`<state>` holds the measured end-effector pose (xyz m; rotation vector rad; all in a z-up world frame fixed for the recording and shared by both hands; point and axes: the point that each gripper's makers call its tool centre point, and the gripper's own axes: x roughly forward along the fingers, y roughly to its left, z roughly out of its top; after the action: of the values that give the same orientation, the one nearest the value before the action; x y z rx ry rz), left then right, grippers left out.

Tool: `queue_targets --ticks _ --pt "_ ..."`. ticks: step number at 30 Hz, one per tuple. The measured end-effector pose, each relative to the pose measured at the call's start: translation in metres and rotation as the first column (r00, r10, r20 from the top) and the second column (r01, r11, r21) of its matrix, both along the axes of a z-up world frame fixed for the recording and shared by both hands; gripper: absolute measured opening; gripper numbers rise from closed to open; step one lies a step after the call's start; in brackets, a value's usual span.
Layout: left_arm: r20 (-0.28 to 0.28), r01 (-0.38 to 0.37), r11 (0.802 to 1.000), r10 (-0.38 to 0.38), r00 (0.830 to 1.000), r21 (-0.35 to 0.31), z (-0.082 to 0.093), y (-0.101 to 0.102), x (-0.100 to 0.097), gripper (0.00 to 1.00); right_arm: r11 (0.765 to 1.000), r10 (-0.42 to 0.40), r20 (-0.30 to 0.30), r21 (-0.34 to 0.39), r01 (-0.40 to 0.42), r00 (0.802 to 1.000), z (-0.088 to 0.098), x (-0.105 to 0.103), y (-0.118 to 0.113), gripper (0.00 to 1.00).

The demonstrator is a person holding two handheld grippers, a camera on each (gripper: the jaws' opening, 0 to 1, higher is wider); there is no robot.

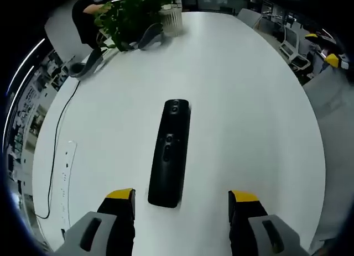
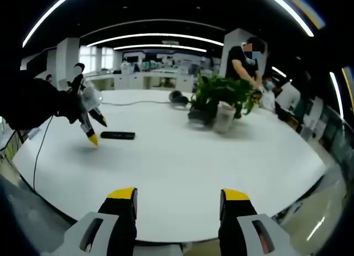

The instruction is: Press the specified remote control buttons in sequence, fully releasing each button before pressing the next.

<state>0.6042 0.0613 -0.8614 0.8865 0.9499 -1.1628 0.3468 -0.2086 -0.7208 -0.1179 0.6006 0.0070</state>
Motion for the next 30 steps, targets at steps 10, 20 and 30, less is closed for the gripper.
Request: queue_targets --ticks 10,20,30 --pt "-0.097 0.003 0.998 0.002 0.995 0.056 -0.01 0.001 -0.005 0.64 1.0 -0.009 0.005 0.004 0.009 1.0 0.001 0.001 -0.001 0.58" --pt "-0.104 0.038 0.994 -0.028 0.994 0.098 -0.009 0.002 -0.005 0.62 1.0 -0.011 0.005 0.003 0.011 1.0 0.001 0.0 -0.002 0.58" --pt "-0.101 0.026 0.995 -0.017 0.995 0.093 -0.008 0.003 0.006 0.49 1.0 -0.011 0.004 0.002 0.011 1.0 0.001 0.0 -0.002 0.57"
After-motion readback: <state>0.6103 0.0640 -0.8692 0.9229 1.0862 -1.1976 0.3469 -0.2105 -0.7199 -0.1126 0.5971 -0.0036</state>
